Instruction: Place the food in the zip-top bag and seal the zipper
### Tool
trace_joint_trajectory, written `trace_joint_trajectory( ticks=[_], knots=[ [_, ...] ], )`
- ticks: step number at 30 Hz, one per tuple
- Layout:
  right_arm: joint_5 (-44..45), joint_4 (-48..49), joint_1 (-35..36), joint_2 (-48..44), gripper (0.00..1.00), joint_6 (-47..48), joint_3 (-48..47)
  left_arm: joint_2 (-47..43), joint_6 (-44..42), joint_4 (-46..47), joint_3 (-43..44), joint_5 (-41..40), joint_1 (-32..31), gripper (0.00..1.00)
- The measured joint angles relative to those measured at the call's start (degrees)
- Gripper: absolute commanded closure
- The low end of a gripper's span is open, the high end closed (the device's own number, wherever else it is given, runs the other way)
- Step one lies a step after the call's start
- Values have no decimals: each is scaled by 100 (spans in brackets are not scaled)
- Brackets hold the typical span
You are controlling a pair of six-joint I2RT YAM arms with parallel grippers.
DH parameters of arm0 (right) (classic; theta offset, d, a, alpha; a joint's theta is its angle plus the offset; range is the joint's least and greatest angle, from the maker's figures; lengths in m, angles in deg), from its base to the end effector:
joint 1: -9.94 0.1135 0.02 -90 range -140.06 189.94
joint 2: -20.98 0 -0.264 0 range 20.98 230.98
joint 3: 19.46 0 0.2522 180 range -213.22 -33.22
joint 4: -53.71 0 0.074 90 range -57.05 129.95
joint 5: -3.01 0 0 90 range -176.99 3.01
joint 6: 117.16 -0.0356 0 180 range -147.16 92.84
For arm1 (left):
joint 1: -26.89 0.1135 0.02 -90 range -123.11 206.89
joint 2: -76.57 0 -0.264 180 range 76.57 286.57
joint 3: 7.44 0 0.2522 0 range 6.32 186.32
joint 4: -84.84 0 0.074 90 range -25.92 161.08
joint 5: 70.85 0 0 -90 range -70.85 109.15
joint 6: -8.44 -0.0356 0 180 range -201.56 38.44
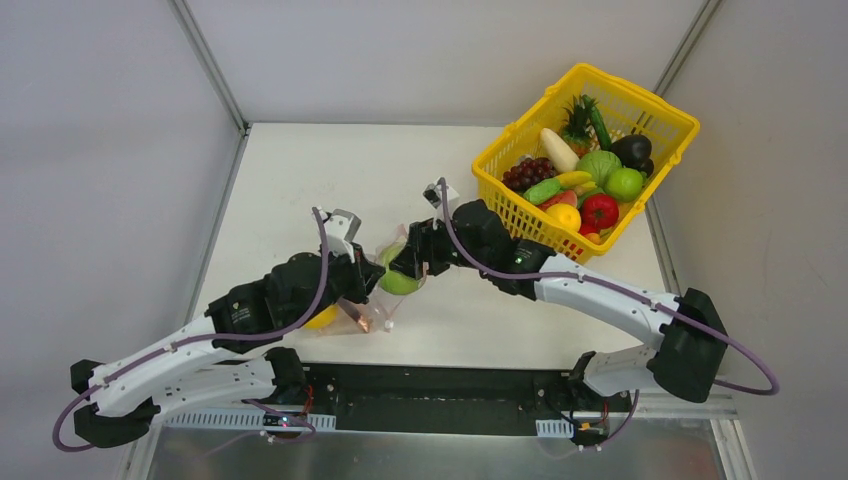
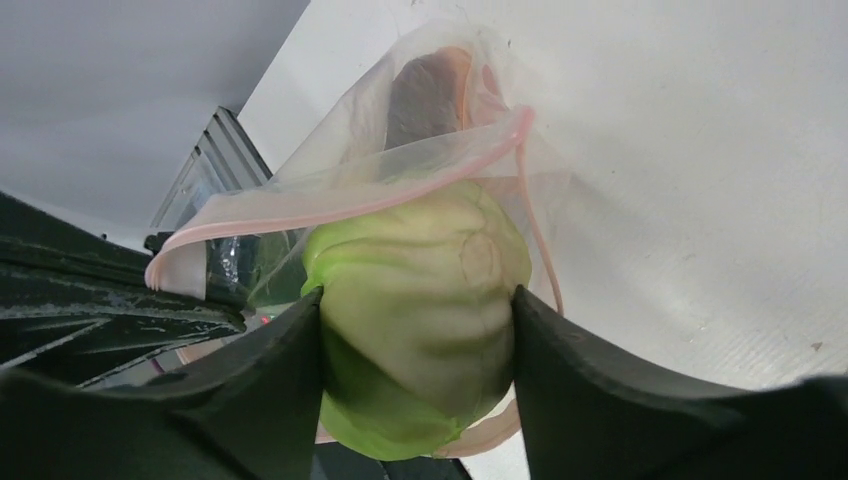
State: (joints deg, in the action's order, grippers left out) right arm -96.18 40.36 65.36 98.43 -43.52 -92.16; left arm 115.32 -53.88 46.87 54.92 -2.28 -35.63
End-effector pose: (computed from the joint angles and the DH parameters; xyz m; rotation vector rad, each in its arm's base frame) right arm 0.1756 0.2648 0.3164 -0.7815 1.8531 0.9843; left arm 0.0803 -0.1262 0.3532 0.2951 1.8500 -0.7715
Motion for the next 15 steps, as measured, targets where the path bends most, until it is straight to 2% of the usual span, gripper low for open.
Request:
trace_joint_trajectory(
  ticks=[4,15],
  knots=[
    [127,81,61,-94,22,136,2,-122,2,0,0,-13,0,100],
    [122,291,59,-852,15,254,70,-640,11,42,-33,-297,0,100]
  ],
)
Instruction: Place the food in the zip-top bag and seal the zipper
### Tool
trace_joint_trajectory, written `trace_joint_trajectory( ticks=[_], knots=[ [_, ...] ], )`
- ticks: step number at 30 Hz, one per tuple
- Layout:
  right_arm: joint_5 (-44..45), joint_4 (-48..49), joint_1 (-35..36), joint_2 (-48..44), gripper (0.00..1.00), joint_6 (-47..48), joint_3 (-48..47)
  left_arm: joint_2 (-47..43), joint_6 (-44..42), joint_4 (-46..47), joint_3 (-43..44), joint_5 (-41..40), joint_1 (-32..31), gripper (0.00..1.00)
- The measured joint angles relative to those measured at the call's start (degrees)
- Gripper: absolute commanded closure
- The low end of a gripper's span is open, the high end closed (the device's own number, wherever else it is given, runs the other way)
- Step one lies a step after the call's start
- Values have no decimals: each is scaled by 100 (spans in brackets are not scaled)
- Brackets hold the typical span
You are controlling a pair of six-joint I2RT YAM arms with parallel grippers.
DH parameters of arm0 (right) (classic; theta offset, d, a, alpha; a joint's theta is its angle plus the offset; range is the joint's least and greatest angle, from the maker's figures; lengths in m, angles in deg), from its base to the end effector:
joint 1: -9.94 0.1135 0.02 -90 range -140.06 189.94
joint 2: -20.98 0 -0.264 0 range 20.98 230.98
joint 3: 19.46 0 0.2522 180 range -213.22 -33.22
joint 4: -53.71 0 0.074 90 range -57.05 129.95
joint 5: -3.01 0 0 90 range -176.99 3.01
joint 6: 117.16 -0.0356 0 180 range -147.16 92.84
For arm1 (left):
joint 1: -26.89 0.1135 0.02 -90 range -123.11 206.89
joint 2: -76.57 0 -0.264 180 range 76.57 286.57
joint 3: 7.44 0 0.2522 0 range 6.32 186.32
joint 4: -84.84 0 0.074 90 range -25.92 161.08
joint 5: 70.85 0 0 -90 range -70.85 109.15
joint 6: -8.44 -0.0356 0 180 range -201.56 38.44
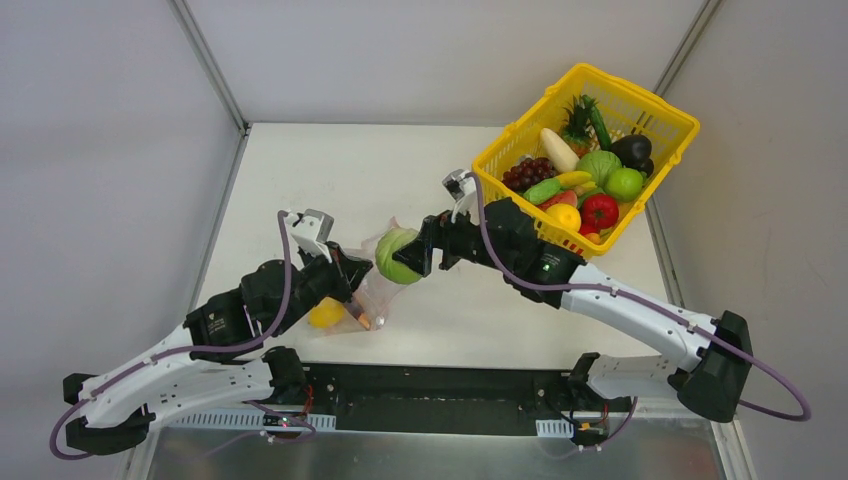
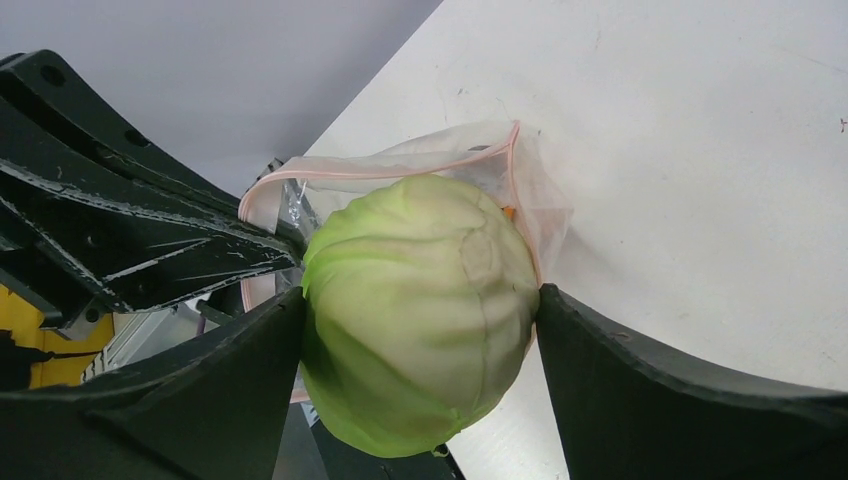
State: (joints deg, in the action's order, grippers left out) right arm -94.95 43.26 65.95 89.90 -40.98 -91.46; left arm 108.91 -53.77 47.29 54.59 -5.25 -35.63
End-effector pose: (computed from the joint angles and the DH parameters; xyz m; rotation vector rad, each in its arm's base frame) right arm 0.1554 0.2393 0.3594 -0.7522 1.6434 1.0105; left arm 0.0691 -0.1010 0.3651 0.2056 1.7511 -0.8064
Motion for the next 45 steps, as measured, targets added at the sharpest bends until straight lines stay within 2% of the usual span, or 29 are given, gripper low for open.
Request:
trace_joint_trajectory(
  ticks=[3,6,9,17,22,27,31,34,36,39,42,45],
  knots=[
    [-44,7,0,17,14,-2,0,-9,13,11,-26,0,0,100],
    [-142,35,0,155,5,-2,-4,7,15,66,-33,13,0,100],
    [-234,55,2,382,1,-9,-4,31,17,83,-33,37,0,100],
    [-201,42,2,472,1,24,-26,44,17,79,-33,35,0,100],
    [7,55,2,57,2,61,9,55,17,70,-33,9,0,100],
    [664,63,4,-627,8,66,328,20,17,55,-33,-42,0,100],
    [1410,-151,2,-664,8,-7,442,7,17,52,-33,-105,0,100],
    [1803,-256,-4,-664,4,15,496,26,17,52,-33,-138,0,100],
    [1998,-280,-4,-662,6,107,457,55,20,50,-33,-138,0,100],
    [2426,-496,-44,-570,15,398,107,111,24,17,-33,-138,0,100],
    [2719,-756,-297,-494,17,684,-409,118,50,-81,-33,-142,0,100],
    [3027,-1040,-946,-490,16,866,-901,96,118,-87,-50,-151,0,100]
  ],
)
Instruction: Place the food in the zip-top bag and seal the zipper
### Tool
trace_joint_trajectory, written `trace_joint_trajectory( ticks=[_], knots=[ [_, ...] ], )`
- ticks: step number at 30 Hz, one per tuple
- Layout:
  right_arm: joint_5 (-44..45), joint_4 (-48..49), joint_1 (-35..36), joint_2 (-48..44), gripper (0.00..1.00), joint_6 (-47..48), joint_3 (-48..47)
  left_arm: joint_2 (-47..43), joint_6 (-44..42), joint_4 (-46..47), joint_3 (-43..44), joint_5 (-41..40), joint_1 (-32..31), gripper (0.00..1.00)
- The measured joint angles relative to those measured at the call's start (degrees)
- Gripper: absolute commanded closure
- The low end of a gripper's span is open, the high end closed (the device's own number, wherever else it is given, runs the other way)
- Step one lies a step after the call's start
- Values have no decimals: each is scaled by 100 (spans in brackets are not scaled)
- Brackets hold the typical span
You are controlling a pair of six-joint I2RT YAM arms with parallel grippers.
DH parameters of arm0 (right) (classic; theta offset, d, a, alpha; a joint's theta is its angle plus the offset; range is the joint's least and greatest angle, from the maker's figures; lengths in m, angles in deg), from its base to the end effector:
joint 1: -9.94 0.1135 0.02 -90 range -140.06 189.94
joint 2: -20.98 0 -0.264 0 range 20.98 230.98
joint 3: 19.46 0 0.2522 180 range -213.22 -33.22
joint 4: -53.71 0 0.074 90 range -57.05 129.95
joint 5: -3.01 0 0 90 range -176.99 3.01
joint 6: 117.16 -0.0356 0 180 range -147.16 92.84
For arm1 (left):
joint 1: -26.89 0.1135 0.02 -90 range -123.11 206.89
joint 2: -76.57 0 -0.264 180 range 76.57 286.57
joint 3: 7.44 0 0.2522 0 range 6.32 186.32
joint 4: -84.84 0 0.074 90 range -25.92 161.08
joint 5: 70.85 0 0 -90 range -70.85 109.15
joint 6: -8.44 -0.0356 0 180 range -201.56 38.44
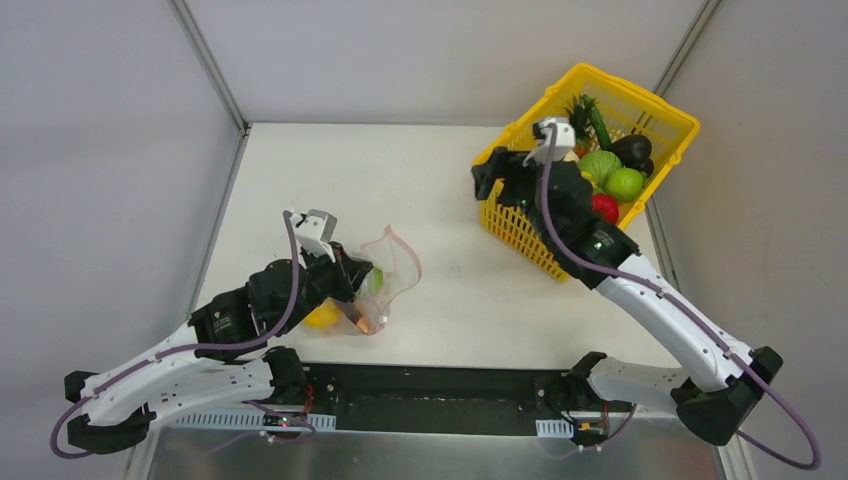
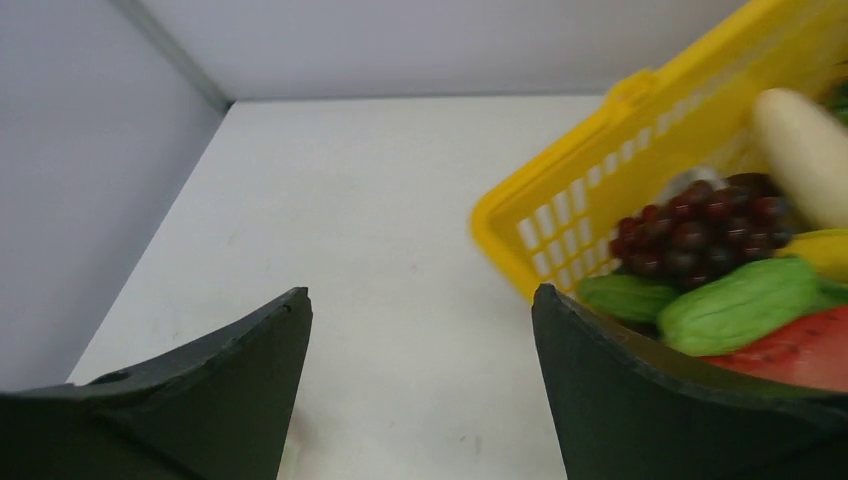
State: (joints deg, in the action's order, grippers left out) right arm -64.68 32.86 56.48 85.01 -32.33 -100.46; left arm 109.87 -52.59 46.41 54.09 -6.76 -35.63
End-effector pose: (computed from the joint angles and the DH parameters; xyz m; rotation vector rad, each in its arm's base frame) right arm 0.1834 0.1738 0.4172 -0.2928 1.6202 0.3725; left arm 0.0719 -0.1045 0.3590 0.1841 1.7855 -0.7726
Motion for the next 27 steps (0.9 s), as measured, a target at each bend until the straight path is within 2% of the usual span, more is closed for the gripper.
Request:
trace_joint_trajectory(
  ticks=[4,9,12,15,27],
  knots=[
    [181,-485,-1082,13,14,57,-343,26,20,-7,-9,4,0,100],
    [33,-1449,-2236,413,18,42,-741,52,20,-31,-9,2,0,100],
    [-181,-2020,-2756,769,8,-20,-968,4,17,-46,-13,0,0,100],
    [-315,-2444,-3032,968,1,-59,-990,-55,17,-114,-17,-11,0,100],
    [-975,-3456,-3379,1252,0,-74,-973,-149,17,-168,-81,-20,0,100]
  ],
)
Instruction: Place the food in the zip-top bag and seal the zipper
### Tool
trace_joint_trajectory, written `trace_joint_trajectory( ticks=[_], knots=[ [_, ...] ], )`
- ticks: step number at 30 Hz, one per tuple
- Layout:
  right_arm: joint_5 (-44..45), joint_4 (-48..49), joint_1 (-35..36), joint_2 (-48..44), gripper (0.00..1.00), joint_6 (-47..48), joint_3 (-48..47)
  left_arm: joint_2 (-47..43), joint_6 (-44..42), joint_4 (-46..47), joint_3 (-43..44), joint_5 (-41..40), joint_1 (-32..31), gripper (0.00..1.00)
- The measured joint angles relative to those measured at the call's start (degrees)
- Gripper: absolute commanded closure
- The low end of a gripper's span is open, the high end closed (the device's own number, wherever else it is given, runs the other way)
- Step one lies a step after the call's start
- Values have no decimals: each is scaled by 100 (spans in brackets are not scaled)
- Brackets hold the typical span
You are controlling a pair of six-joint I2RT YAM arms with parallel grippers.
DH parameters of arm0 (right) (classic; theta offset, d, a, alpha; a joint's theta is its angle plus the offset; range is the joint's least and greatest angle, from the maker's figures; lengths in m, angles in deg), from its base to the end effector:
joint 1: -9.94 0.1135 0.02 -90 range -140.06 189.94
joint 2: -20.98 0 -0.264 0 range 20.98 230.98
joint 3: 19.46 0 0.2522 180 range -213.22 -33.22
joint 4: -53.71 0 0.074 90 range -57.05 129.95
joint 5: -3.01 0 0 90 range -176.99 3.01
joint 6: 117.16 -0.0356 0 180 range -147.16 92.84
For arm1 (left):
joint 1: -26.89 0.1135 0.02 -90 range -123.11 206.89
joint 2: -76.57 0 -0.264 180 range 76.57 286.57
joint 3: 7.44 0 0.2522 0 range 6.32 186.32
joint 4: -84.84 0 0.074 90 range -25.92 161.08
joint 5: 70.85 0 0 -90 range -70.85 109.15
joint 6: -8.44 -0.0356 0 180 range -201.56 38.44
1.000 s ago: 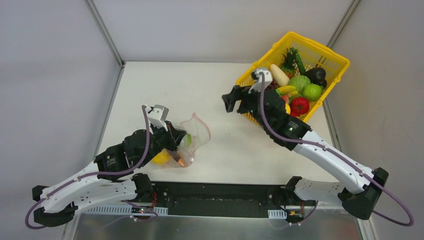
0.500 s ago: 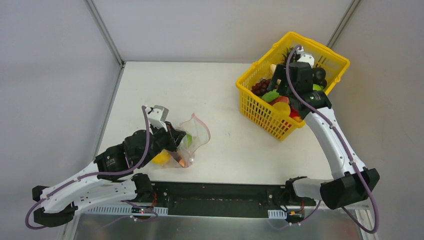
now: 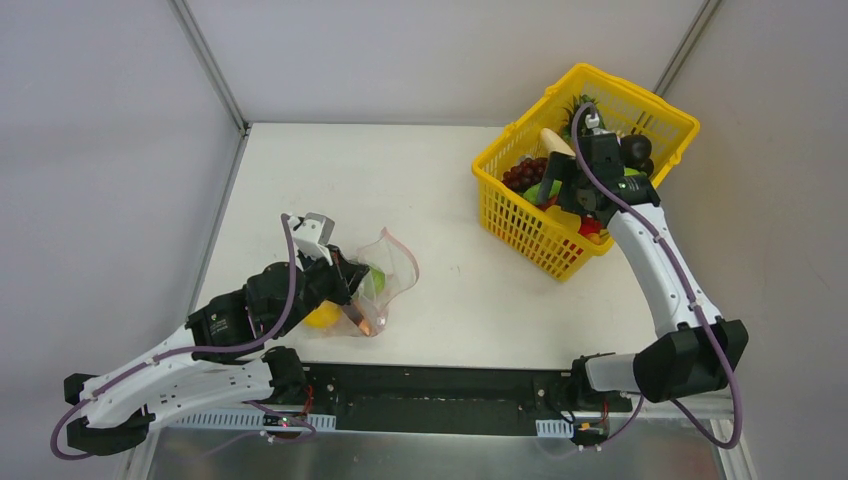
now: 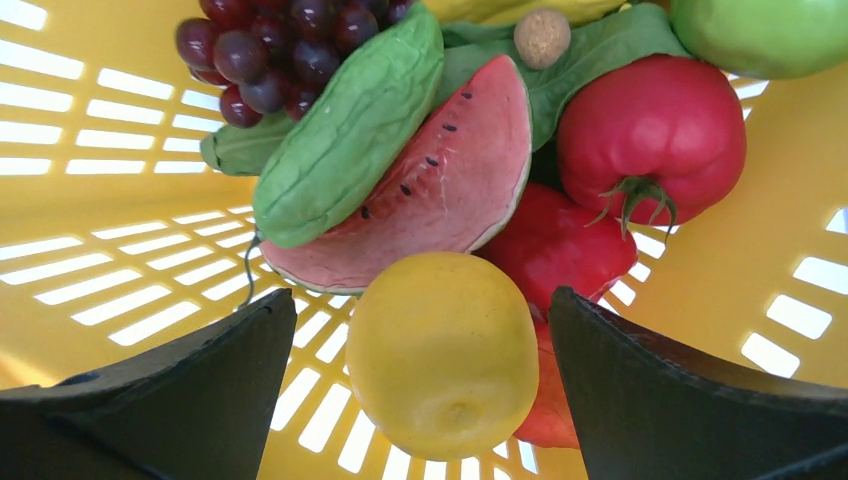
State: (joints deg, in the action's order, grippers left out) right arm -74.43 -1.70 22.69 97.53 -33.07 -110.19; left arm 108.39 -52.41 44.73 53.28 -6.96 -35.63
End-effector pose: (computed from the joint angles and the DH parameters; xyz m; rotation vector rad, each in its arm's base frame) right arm 0.2796 0.0553 0.3604 -0.0224 2.2707 -0.0796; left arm 0.0695 -0.0996 0.3540 0.1861 1.7998 -0.7600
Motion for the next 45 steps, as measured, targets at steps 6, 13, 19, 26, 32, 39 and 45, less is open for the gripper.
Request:
trace_joint_trajectory(
  ticks=[6,13,19,26,32,39,45],
  knots=[
    [-46,-129,-101,188,2,9,87,42,0,2,0,4,0,100],
    [-63,-48,-149,367,24,17,214,70,2,7,-2,4,0,100],
    [-284,33,-162,365,39,55,240,107,2,31,-2,4,0,100],
    [-450,120,-179,249,55,66,243,188,2,42,-2,7,0,100],
    [-452,197,-179,111,54,59,243,195,2,44,-2,7,0,100],
    [-442,422,-179,-282,54,-63,286,203,2,44,-2,7,0,100],
    [-610,981,-179,-1027,54,-223,501,295,2,72,-2,11,0,100]
  ],
)
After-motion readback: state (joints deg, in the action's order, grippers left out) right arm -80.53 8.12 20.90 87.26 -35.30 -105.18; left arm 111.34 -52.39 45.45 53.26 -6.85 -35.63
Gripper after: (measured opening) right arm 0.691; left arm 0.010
